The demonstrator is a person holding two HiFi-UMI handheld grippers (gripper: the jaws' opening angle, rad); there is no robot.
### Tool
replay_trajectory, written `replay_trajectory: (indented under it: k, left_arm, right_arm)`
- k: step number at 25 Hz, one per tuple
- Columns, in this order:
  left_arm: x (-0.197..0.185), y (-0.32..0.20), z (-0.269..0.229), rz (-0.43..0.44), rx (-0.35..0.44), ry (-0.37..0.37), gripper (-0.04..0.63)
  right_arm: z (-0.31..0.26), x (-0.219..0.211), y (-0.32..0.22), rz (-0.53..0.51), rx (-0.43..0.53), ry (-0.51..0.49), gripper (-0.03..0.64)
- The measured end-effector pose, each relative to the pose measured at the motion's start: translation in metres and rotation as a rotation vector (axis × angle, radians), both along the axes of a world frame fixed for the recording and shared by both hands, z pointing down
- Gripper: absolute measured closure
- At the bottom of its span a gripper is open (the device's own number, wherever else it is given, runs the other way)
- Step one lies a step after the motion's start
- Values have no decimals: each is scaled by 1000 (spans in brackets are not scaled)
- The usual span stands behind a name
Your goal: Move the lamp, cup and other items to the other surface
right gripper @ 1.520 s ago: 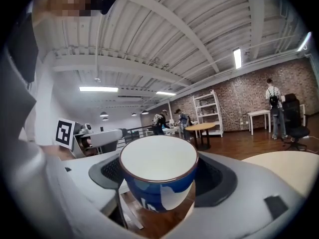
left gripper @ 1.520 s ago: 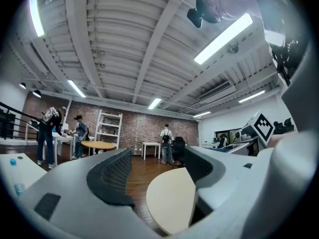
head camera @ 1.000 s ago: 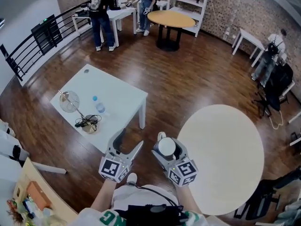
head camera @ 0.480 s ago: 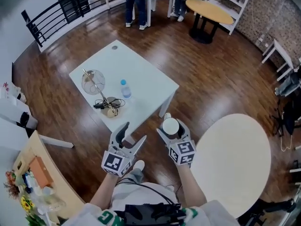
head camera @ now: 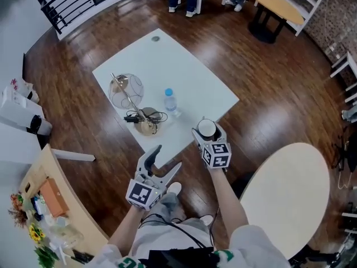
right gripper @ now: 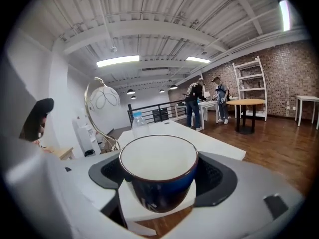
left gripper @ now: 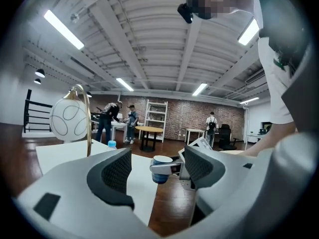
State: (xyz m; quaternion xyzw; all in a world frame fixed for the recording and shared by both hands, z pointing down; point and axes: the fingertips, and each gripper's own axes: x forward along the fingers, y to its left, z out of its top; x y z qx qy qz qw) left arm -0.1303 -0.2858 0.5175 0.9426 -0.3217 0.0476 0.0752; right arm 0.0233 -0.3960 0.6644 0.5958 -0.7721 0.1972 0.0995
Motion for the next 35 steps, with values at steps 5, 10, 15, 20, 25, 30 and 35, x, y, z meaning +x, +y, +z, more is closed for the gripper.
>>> replay_trajectory:
  k: [5, 10, 15, 20, 25, 30, 35]
  left_arm:
    - [-16, -16, 32, -33, -26, -18, 264]
    - [-20, -31, 36, -53, -90, 12, 264]
    - [-29, -41, 45, -77, -102, 12, 264]
    - [-29, -45, 49, -79, -111, 9, 264]
    - [-22, -43, 47, -70, -108, 13, 264]
    - [-14, -39, 43, -63, -97, 16, 264]
    - [-5, -30, 37, -50, -79, 26, 264]
  right_arm:
    - [30, -7, -75, -19, 31, 43, 193]
    - [62, -5, -144, -19, 22, 61, 193]
    - [90, -15, -180, -43, -10, 79, 193]
    - [91, -19, -195, -37, 57, 58, 190]
    - [97, -20, -187, -49, 58, 30, 152]
    - [82, -13, -167, -34, 95, 2, 141]
    - [42, -4, -145, -28, 178, -29, 141]
